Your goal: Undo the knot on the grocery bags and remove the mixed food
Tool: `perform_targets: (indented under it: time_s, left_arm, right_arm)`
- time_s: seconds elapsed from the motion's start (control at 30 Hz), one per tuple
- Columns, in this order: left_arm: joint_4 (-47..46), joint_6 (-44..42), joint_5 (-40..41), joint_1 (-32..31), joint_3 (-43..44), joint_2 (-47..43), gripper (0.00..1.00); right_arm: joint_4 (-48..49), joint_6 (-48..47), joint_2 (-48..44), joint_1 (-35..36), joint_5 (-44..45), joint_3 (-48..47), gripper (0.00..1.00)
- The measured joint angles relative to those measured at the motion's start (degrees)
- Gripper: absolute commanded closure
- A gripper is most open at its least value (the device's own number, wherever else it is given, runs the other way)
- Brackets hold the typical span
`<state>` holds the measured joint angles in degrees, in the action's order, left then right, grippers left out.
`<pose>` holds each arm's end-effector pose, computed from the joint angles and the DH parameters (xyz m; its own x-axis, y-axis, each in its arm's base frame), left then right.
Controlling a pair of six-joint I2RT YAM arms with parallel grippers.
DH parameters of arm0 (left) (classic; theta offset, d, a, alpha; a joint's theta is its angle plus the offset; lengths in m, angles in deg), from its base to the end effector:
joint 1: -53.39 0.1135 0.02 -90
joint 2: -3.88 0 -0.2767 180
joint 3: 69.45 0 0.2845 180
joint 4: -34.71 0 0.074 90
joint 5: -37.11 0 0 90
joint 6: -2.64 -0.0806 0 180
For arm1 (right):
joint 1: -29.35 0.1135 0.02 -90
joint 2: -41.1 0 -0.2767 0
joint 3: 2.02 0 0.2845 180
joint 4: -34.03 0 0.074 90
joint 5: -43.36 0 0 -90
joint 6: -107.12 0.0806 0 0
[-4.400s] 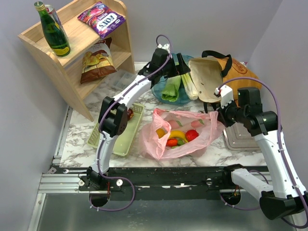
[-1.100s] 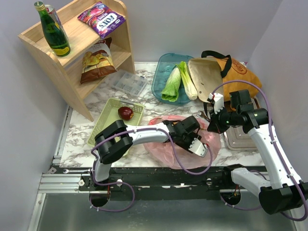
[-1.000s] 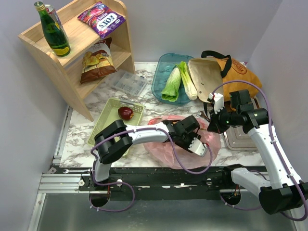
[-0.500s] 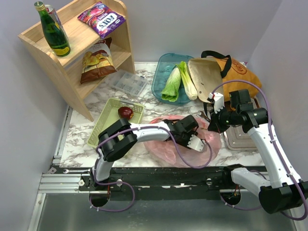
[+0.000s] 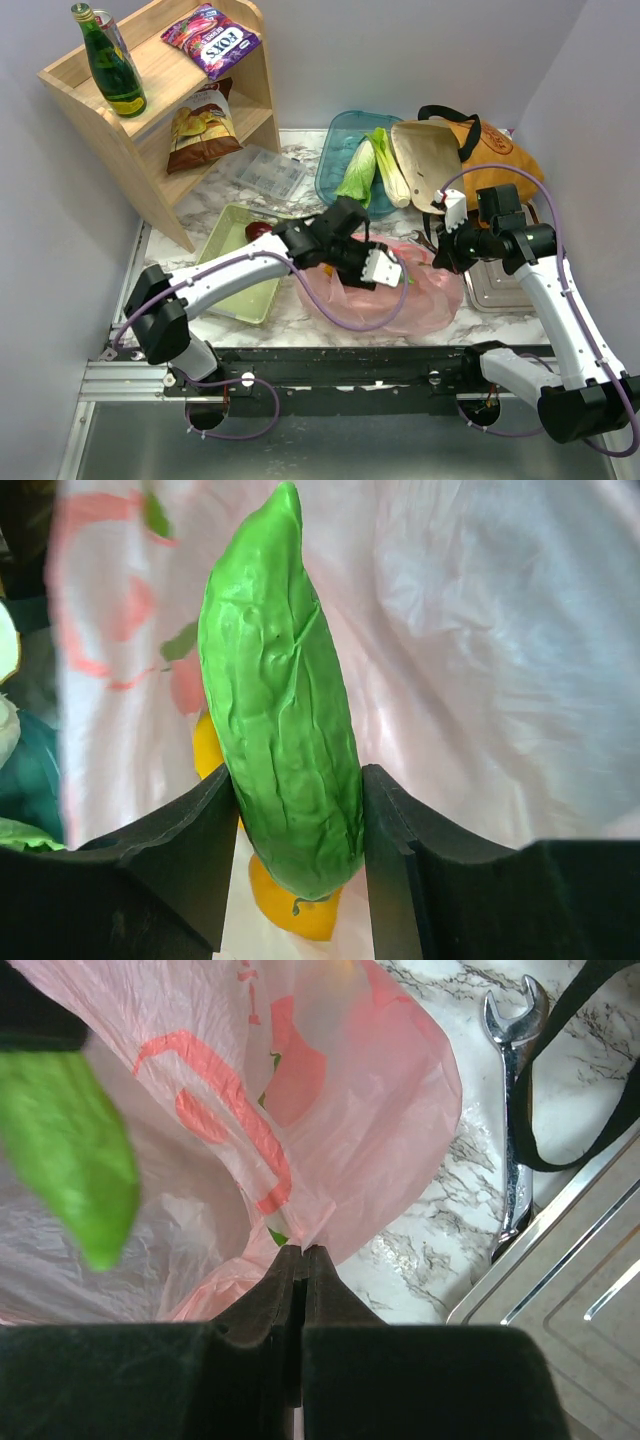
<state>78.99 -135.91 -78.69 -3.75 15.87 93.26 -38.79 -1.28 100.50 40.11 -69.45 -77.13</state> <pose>0.1866 -0.3535 0.2605 0.4162 0.5994 -0.6837 0.9084 -0.3079 0.2830 0.2236 0.0743 0.3042 -0.6632 -0.4222 -0.6180 -0.6199 0.7725 0.1375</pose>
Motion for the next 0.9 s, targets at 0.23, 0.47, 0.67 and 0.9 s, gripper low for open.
perform_targets:
  time_s: [0.23, 0.47, 0.67, 0.9]
  left_arm:
    - [2.3, 20.4, -20.3, 11.1, 16.6, -1.5, 0.68]
    - [-21.7, 57.3, -32.0, 20.2, 26.2, 0.0, 0.68]
    - [-27.8, 68.6, -22.4, 24.7, 28.9, 7.5, 0.71]
    - [-14.0, 59.7, -0.9, 27.2, 47.9, 25.0, 0.62]
  right_arm:
    - [1.0, 0.2, 0.0, 0.0, 0.1, 0.0, 0.99]
    - [1.0, 0.0, 0.7, 0.0, 0.1, 0.0, 0.99]
    - [1.0, -0.1, 1.0, 0.0, 0.1, 0.0, 0.99]
    - [1.0, -0.1, 1.4, 0.0, 1.0, -0.7, 0.99]
